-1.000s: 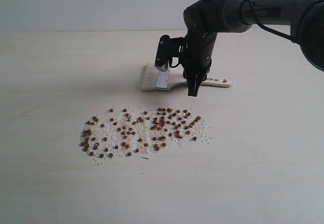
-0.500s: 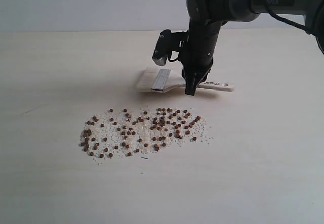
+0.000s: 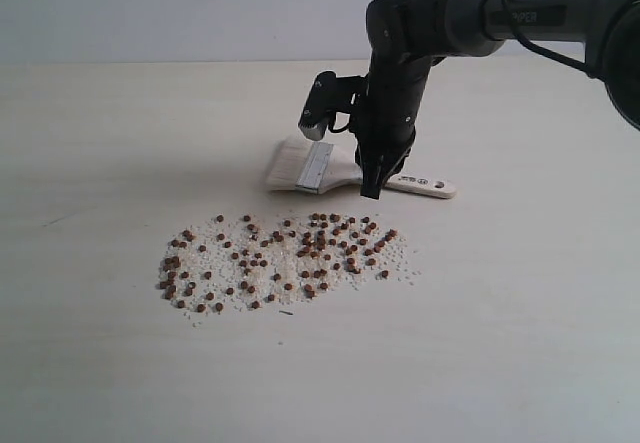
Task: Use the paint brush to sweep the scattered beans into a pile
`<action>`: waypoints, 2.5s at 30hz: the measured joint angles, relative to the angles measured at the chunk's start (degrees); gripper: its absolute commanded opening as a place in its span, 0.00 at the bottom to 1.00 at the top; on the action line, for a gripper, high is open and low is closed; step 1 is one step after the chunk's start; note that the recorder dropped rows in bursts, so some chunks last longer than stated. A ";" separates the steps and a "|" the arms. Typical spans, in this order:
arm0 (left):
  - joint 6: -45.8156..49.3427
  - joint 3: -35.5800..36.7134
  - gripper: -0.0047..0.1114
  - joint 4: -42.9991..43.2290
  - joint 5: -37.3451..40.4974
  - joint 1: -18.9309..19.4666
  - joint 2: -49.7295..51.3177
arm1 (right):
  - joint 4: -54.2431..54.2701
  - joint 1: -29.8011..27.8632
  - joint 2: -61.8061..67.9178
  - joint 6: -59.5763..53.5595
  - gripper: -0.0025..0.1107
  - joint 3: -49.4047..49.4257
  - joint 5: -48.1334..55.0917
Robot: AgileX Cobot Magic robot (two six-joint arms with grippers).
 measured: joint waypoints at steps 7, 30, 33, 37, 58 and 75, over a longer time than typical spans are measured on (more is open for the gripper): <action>0.00 0.00 0.04 0.00 0.00 0.00 0.00 | 0.13 0.00 0.00 -1.42 0.27 0.00 -0.35; 0.00 0.00 0.04 0.00 0.00 0.00 0.00 | -1.89 0.00 0.45 -7.42 0.61 -0.11 -2.62; 0.00 0.00 0.04 0.00 0.00 0.00 0.00 | -1.89 0.00 0.45 -9.18 0.61 -0.11 -4.21; 0.00 0.00 0.04 0.00 0.00 0.00 0.00 | -1.66 0.00 0.45 -10.30 0.60 -0.11 -5.31; 0.00 0.00 0.04 0.00 0.00 0.00 0.00 | -1.41 0.00 0.45 -10.76 0.60 -0.11 -2.63; 0.00 0.00 0.04 0.00 0.00 0.00 0.00 | 6.86 -0.13 0.11 -26.06 0.60 -0.11 -1.27</action>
